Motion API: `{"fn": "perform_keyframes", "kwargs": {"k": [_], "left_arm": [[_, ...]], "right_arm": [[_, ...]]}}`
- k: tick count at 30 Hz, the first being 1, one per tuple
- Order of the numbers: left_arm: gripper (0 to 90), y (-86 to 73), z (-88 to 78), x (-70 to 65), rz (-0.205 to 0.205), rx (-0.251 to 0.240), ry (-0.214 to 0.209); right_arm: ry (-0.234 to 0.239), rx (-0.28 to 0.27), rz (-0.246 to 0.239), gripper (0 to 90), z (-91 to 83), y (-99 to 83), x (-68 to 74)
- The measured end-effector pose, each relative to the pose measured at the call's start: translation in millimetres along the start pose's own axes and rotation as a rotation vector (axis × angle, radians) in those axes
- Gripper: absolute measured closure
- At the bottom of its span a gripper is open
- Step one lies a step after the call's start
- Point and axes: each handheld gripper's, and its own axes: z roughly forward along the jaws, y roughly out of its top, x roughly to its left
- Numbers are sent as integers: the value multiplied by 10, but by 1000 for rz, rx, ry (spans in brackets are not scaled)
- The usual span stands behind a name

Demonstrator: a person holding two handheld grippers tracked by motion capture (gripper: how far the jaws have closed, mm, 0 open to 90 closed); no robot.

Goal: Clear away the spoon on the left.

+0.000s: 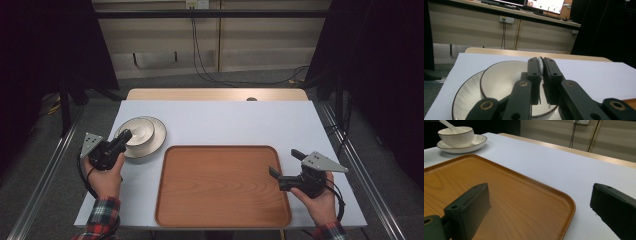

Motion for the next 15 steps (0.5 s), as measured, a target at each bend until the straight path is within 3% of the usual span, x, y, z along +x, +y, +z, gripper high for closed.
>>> {"fn": "perform_keyframes", "kwargs": {"k": [15], "left_arm": [[848, 105, 144, 14, -18, -34, 13]], "right_arm": [[42, -5, -21, 15, -18, -2, 23]]}}
